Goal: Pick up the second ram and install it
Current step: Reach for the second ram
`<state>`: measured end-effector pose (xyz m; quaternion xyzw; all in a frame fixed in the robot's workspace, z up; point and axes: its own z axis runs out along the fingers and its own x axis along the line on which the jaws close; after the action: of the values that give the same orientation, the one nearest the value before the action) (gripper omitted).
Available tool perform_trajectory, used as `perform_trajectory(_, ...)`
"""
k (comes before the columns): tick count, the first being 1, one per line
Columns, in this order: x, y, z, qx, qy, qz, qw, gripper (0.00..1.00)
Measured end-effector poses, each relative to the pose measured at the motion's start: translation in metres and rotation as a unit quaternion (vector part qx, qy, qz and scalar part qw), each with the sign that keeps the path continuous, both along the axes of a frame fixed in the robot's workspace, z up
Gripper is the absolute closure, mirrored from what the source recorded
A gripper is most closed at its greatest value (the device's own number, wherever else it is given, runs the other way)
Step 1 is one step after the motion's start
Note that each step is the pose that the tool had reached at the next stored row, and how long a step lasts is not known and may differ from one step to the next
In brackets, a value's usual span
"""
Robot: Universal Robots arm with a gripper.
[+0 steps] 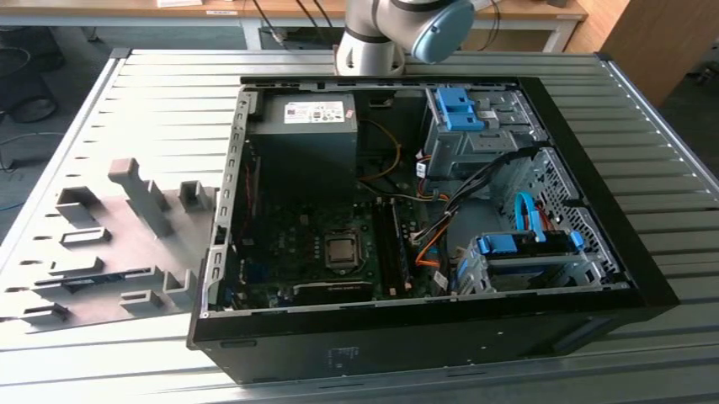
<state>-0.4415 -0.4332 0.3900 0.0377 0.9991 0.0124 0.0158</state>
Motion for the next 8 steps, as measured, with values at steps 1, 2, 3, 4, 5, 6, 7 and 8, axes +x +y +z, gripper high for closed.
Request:
perform_trajectory(1,0.000,-0.0014,0.0000,-0.0002,0.0000,0.000,1.0000,0.90)
perform_trajectory(2,-0.001,-0.0028,-0.0001,-0.0004,0.0000,0.000,1.0000,0.90)
perform_trajectory(3,-0.001,-0.0042,-0.0001,-0.0007,0.0000,0.000,1.0000,0.90)
perform_trajectory(4,-0.001,-0.0056,-0.0002,-0.0009,-0.0001,0.000,1.0000,0.90)
perform_trajectory(5,-0.002,-0.0069,-0.0002,-0.0012,0.0000,0.000,1.0000,0.90)
perform_trajectory(6,-0.002,-0.0083,-0.0003,-0.0014,-0.0001,0.000,1.0000,0.90)
perform_trajectory(7,-0.003,-0.0112,-0.0003,-0.0019,0.0000,0.000,1.0000,0.90)
perform_trajectory(8,-0.004,-0.0140,-0.0004,-0.0023,0.0000,0.000,1.0000,0.90)
